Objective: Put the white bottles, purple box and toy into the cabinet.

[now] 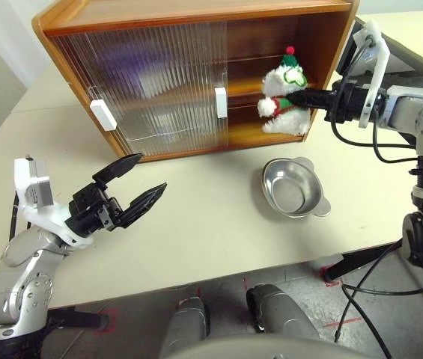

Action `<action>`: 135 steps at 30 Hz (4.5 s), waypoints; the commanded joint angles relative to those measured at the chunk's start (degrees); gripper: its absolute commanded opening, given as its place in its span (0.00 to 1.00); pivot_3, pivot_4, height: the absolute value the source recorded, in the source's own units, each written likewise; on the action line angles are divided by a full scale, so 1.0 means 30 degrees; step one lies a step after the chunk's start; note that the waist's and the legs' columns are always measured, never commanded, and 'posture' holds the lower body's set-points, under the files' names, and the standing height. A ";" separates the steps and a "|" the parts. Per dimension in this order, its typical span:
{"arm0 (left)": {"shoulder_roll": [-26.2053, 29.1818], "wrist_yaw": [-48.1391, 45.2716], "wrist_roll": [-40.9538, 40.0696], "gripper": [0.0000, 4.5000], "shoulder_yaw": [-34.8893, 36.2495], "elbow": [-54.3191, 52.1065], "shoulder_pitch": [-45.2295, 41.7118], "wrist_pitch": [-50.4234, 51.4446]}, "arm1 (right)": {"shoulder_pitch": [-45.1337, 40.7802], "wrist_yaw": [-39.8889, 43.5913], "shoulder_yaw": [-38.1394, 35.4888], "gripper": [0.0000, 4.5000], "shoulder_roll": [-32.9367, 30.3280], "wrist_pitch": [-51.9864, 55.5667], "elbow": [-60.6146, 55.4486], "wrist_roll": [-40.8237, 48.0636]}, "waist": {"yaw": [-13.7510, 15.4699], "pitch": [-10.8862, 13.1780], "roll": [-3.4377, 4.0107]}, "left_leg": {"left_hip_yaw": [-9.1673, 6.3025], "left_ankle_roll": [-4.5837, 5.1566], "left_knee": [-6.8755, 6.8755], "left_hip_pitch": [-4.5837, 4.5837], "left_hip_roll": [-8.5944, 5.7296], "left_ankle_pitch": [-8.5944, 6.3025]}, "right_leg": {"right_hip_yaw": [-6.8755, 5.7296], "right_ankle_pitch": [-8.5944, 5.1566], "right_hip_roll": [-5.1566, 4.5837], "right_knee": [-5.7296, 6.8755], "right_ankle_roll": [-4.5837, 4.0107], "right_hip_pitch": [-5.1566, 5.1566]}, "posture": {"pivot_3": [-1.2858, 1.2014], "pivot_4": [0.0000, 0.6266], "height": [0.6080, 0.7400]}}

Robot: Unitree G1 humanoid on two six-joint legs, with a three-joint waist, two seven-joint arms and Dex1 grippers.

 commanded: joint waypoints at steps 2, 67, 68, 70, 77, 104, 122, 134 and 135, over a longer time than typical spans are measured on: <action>0.0123 -0.0222 -0.0015 1.00 0.0173 -0.0034 0.0190 0.0011 | -0.1126 -0.1646 -0.0520 0.00 0.0850 -0.2610 0.1746 -0.0904 | -0.0001 -0.0001 0.0003 | 0.0000 0.0000 0.0000 -0.0001 0.0004 0.0000 | 0.0000 0.0022 -0.0001 0.0000 -0.0030 -0.0006 | 0.45 0.11 1.00; -0.0337 -0.2021 0.0331 1.00 0.0550 0.1782 0.1422 -0.1480 | -0.2153 0.1791 0.0080 0.99 0.0502 -0.8546 0.4711 -0.2776 | 0.0590 0.0008 -0.0011 | 0.0021 -0.0046 0.0000 -0.0187 0.0123 -0.0052 | -0.0018 0.0152 -0.0011 -0.0037 -0.0292 -0.0176 | 0.45 0.14 1.00; -0.0345 -0.2037 0.0332 1.00 0.0542 0.1811 0.1417 -0.1494 | -0.1501 0.2759 0.0125 0.99 -0.0121 -0.7037 0.3497 -0.1908 | 0.0558 0.0009 -0.0012 | 0.0031 -0.0048 0.0000 -0.0182 0.0123 -0.0054 | -0.0019 0.0146 -0.0008 -0.0039 -0.0293 -0.0171 | 0.45 0.14 1.00; -0.0357 -0.2076 0.0337 1.00 0.0520 0.1888 0.1371 -0.1526 | -0.0456 0.4049 0.0154 0.99 -0.1306 -0.4720 0.1931 -0.0724 | 0.0527 0.0011 -0.0014 | 0.0057 -0.0049 0.0003 -0.0157 0.0123 -0.0055 | -0.0013 0.0137 -0.0002 -0.0036 -0.0281 -0.0149 | 0.45 0.14 1.00; -0.0308 -0.2256 0.0293 1.00 0.0453 0.2054 0.1243 -0.1520 | 0.3286 0.7287 0.0878 0.99 -0.4843 -0.1807 -0.0566 0.0635 | 0.0503 0.0030 -0.0040 | 0.0082 -0.0045 0.0036 0.0040 0.0089 -0.0043 | 0.0008 0.0005 0.0021 -0.0014 -0.0042 0.0044 | 0.45 0.15 1.00; -0.0194 -0.2375 0.0236 1.00 0.0472 0.1990 0.1252 -0.1211 | 1.2341 0.8859 -0.1140 0.99 -0.7765 0.3012 0.1105 0.3565 | 0.0559 0.0164 -0.0136 | 0.0050 -0.0051 -0.0001 -0.0038 0.0031 -0.0130 | 0.0059 -0.0168 0.0016 -0.0029 0.0053 0.0003 | 0.44 0.17 1.00; -0.0042 -0.2146 0.0259 1.00 0.0532 0.1887 0.0996 -0.1010 | 1.3245 0.6615 -0.0894 0.99 -0.5873 0.4594 -0.1350 0.4783 | 0.0529 0.0197 -0.0157 | 0.0046 -0.0044 0.0003 -0.0033 0.0029 -0.0161 | 0.0060 -0.0181 0.0017 -0.0030 0.0048 0.0005 | 0.45 0.16 1.00; -0.0007 -0.2004 0.0246 1.00 0.0640 0.1838 0.0974 -0.1061 | 1.3220 0.5802 -0.0894 0.77 -0.4881 0.5468 -0.1933 0.5429 | 0.0527 0.0198 -0.0155 | 0.0048 -0.0042 0.0007 -0.0030 0.0028 -0.0162 | 0.0060 -0.0180 0.0017 -0.0028 0.0048 0.0005 | 0.45 0.16 1.00; 0.0000 -0.1990 0.0233 1.00 0.0652 0.1841 0.0950 -0.1055 | 1.3189 0.5794 -0.0913 0.70 -0.4877 0.5611 -0.1951 0.5523 | 0.0529 0.0198 -0.0155 | 0.0048 -0.0042 0.0008 -0.0031 0.0028 -0.0162 | 0.0060 -0.0180 0.0017 -0.0028 0.0048 0.0005 | 0.45 0.16 1.00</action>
